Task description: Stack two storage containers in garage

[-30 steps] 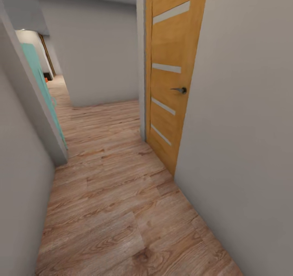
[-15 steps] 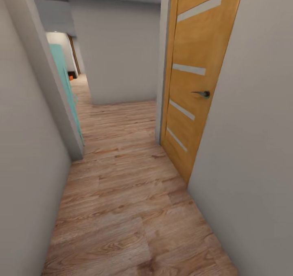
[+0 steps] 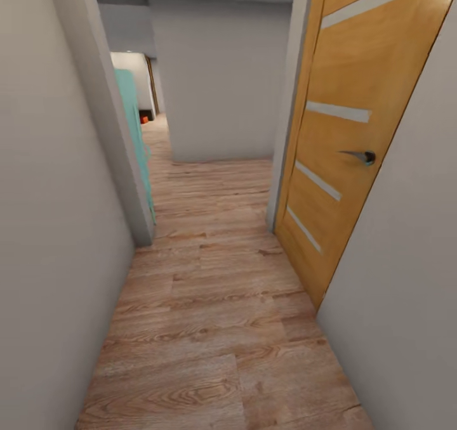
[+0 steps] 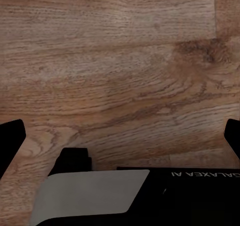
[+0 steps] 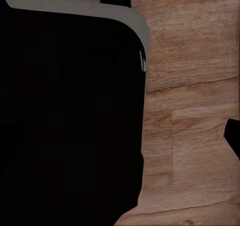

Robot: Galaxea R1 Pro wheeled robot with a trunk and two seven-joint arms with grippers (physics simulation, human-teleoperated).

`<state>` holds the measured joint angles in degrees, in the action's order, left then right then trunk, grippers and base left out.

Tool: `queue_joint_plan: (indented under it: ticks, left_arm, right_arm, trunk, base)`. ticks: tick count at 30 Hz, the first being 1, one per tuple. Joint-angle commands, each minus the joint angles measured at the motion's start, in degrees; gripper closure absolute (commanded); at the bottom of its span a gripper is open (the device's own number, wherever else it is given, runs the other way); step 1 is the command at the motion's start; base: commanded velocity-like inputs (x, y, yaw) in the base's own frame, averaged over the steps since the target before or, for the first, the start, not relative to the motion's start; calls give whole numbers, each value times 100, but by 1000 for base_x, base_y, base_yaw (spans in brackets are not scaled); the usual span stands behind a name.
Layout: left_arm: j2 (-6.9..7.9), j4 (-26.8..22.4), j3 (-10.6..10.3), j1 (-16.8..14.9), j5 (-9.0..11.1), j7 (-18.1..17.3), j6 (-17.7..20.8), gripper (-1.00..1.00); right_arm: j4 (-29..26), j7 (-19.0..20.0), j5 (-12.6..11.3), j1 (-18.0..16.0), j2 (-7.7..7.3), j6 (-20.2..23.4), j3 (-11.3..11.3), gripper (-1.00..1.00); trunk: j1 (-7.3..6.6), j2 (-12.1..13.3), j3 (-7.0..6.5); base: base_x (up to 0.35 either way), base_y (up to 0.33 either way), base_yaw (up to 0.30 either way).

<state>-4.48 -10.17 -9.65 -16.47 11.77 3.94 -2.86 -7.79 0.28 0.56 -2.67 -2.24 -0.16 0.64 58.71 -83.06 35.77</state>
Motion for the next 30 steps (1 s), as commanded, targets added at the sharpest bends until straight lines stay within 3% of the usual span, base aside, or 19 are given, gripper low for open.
queue_joint_plan:
  ticks: [1, 9, 30]
  left_arm:
    - [0, 7, -49, -5, 54, 28, -22, -100]
    - [0, 7, -50, -5, 54, 28, -14, -100]
    - [0, 6, -49, -5, 54, 28, 13, -100]
  right_arm:
    - [-3, 4, 6, 0, 0, -2, 6, -100]
    - [-3, 34, 6, 2, -4, -2, 6, -100]
    - [-34, 21, -2, 2, -4, -2, 2, -100]
  trunk:
    - [2, -2, 3]
    - [2, -2, -3]
    - [2, -2, -4]
  base:
    - [166, -6, 286]
    - [189, -2, 201]
    - [328, 0, 12]
